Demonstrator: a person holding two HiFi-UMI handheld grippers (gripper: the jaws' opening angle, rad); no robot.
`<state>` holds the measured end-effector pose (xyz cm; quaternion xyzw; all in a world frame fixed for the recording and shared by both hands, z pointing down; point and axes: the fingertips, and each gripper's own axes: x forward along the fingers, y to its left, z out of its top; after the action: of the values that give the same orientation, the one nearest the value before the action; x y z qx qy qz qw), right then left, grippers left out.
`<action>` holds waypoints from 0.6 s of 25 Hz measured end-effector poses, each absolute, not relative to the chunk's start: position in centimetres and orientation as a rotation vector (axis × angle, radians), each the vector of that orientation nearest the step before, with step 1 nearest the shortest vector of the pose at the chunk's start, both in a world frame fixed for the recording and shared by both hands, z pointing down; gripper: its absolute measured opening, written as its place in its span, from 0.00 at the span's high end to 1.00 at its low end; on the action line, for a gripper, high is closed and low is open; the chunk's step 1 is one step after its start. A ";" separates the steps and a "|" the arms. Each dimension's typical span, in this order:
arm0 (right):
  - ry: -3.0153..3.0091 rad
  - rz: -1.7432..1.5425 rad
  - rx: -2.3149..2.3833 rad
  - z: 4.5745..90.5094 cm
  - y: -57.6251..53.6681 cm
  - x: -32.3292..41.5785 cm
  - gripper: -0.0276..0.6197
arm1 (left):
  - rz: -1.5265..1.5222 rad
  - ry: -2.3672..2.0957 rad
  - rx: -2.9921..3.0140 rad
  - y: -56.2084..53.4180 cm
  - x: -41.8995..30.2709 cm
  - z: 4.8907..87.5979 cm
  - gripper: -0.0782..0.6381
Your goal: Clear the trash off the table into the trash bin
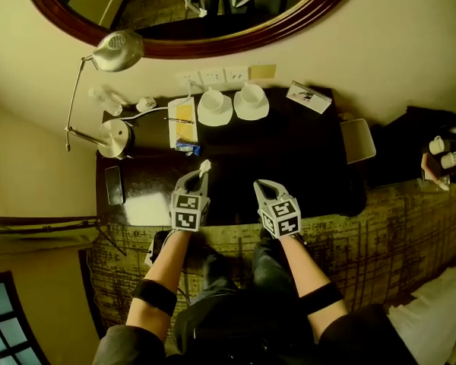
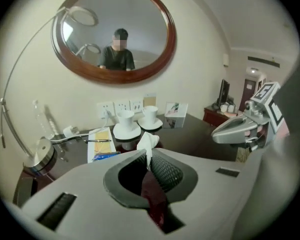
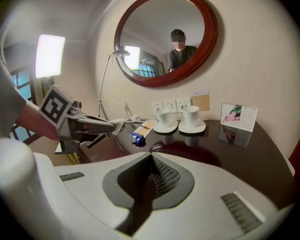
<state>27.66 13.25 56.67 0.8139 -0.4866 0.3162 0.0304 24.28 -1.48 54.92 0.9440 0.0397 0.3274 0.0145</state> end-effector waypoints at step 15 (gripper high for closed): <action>-1.790 0.695 2.361 48.0 3.9 24.6 0.95 | 0.717 -0.298 2.915 -6.2 16.1 48.0 0.87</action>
<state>24.61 3.95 47.96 0.7749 -0.5874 0.2280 0.0490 16.10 -6.22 48.01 0.9644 -0.0987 0.2372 0.0624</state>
